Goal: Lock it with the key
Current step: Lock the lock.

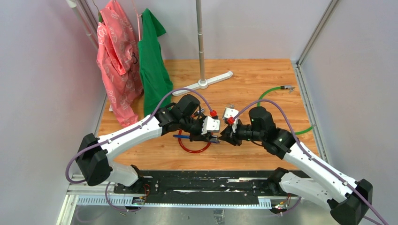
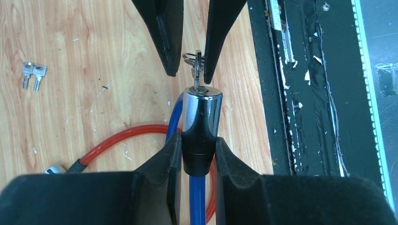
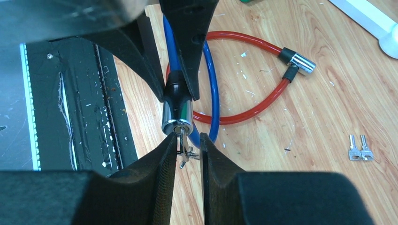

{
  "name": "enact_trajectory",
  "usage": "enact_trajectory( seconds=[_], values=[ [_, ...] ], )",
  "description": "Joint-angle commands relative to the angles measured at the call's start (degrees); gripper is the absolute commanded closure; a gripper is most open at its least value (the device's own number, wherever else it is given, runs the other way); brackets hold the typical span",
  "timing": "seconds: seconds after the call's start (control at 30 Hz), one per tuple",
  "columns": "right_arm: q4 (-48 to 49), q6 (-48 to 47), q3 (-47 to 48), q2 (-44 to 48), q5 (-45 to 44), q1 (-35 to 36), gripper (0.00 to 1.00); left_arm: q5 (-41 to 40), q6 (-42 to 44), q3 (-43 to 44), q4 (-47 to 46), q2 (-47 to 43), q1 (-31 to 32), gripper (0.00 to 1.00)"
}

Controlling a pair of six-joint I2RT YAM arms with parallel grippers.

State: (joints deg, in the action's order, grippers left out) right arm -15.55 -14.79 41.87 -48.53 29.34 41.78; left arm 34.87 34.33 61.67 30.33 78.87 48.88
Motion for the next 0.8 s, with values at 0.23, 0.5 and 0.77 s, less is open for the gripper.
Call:
enact_trajectory(
  seconds=[0.23,0.5,0.77],
  values=[
    [-1.6,-2.9,0.8,-2.3,1.1,-0.7,0.83,-4.0,1.1,-1.3,3.4,1.3,-0.4,1.00],
    [-4.4,-7.8,1.3,-2.8,2.2,-0.6,0.97,-4.3,1.3,-1.4,3.6,1.2,-0.4,1.00],
    [-7.0,-12.4,1.4,-1.7,2.5,-0.7,1.00,-4.3,1.7,-1.6,3.8,1.1,-0.4,1.00]
  ],
)
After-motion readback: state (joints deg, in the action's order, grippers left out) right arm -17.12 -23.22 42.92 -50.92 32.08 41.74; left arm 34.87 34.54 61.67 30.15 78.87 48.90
